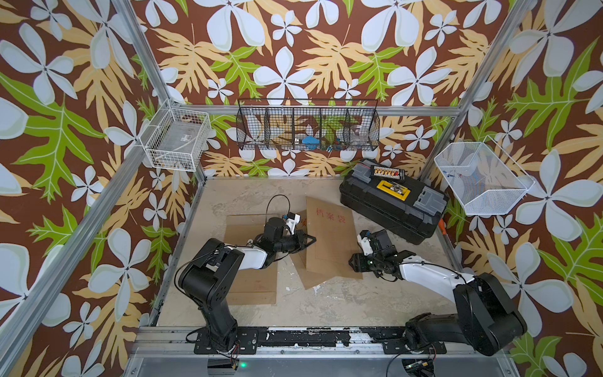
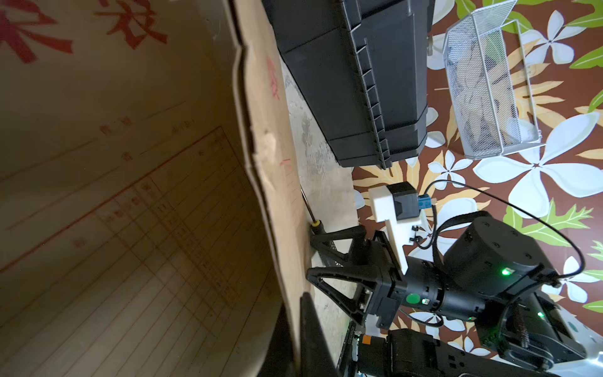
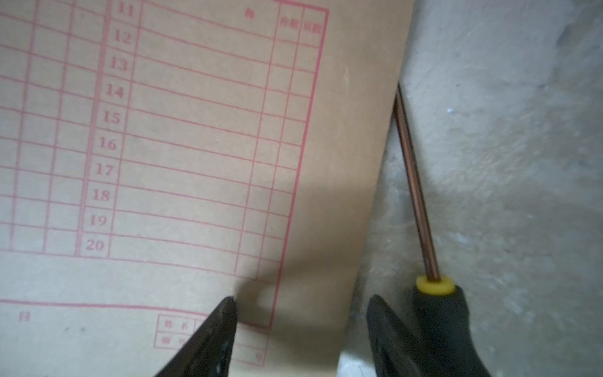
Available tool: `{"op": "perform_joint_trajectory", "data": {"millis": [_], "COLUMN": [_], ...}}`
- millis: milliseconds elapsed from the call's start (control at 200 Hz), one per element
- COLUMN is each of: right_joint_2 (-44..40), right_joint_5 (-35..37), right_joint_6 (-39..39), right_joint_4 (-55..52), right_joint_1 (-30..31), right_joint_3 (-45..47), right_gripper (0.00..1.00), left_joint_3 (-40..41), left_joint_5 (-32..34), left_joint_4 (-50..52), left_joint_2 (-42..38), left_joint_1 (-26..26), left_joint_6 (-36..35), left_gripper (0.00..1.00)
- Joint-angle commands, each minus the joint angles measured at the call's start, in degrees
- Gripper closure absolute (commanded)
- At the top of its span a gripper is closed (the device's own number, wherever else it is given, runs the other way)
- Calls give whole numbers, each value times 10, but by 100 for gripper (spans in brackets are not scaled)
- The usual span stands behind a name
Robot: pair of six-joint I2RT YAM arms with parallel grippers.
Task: Open the file bag
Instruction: Pick up the file bag from the file bag.
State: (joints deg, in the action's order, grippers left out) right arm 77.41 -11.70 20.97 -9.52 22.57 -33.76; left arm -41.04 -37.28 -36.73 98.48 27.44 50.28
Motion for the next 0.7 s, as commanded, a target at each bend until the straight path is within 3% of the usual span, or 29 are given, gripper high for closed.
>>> {"op": "perform_joint_trajectory", "data": {"millis": [0, 150, 335, 496, 696], "right_joint_2": [-30, -120, -147, -65, 111], "right_joint_5": [1, 3, 11, -4, -54], "right_joint_6": [3, 13, 25, 31, 30], "right_joint_4": [-16, 10, 73, 117, 140], "right_joint_1": [2, 17, 54, 97, 117], "right_joint_3": [-12, -19, -34, -74, -158], "right_gripper": [34, 31, 32, 36, 40], "left_joint_3": [-14, -54, -126, -196, -256], "left_joint_5": [29, 105, 281, 385, 406], "left_joint_4": [68, 216, 409, 511, 556], "left_joint_2": [-28, -131, -271, -348, -403], "left_joint_1": [0, 0, -3, -8, -9], "left_joint_6": [-50, -122, -208, -268, -324], "left_gripper": [100, 100, 100, 100, 100]}}
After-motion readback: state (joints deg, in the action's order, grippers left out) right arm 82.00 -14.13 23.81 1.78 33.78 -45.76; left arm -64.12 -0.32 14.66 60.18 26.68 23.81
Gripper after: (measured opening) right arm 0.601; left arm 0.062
